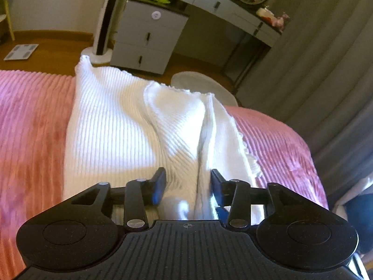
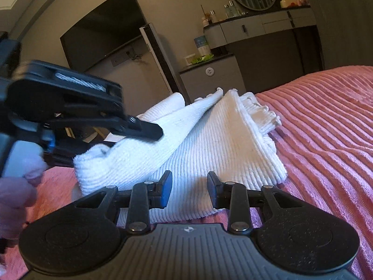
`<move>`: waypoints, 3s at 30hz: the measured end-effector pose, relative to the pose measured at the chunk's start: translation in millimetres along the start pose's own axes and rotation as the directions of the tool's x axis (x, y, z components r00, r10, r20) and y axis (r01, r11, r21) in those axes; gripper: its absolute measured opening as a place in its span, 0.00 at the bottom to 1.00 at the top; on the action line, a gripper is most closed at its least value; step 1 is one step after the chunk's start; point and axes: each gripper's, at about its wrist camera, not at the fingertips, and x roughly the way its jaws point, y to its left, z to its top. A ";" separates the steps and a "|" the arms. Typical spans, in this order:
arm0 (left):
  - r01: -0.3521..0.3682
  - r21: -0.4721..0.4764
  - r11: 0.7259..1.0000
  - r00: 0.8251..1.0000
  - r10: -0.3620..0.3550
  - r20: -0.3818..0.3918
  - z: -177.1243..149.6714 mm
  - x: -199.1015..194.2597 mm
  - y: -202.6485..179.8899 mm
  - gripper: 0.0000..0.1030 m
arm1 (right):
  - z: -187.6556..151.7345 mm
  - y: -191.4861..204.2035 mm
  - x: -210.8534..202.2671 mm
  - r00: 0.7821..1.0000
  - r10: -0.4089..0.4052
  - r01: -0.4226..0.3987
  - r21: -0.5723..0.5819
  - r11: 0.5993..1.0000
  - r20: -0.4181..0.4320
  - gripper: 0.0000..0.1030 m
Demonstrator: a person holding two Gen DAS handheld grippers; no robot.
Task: Fold small clothes
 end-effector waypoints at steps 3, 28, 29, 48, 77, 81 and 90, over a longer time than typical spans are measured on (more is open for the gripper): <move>-0.025 -0.066 0.997 0.998 0.029 0.058 -7.6 -29.5 2.8 0.50 | 0.3 -3.8 0.8 1.000 0.007 -0.007 0.018 1.000 -0.004 0.31; -0.283 -0.091 0.955 0.958 0.285 0.019 -70.1 -49.1 51.5 0.68 | 96.4 -13.6 97.1 0.944 0.198 -0.105 0.326 0.939 -0.265 0.54; -0.280 -0.087 0.956 0.959 0.282 0.019 -70.4 -48.5 52.3 0.69 | 96.9 -12.0 104.6 0.942 0.191 -0.091 0.337 0.937 -0.277 0.55; -0.254 -0.052 0.966 0.967 0.254 0.009 -75.6 -42.2 42.4 0.79 | 123.9 53.5 68.4 0.997 0.011 -0.023 -0.144 0.989 -0.082 0.18; -0.268 -0.059 0.961 0.960 0.272 0.061 -82.8 -29.2 42.1 0.75 | 25.6 -72.8 35.7 0.925 0.328 -0.159 0.588 0.793 -0.193 0.21; -0.268 -0.070 0.961 0.961 0.272 0.056 -81.6 -28.8 43.2 0.75 | 32.0 -66.3 40.0 0.921 0.335 -0.176 0.553 0.814 -0.200 0.23; -0.282 -0.064 0.957 0.956 0.286 0.063 -81.2 -26.1 41.7 0.76 | 71.5 -33.8 42.0 0.942 0.209 -0.148 0.232 0.961 -0.264 0.15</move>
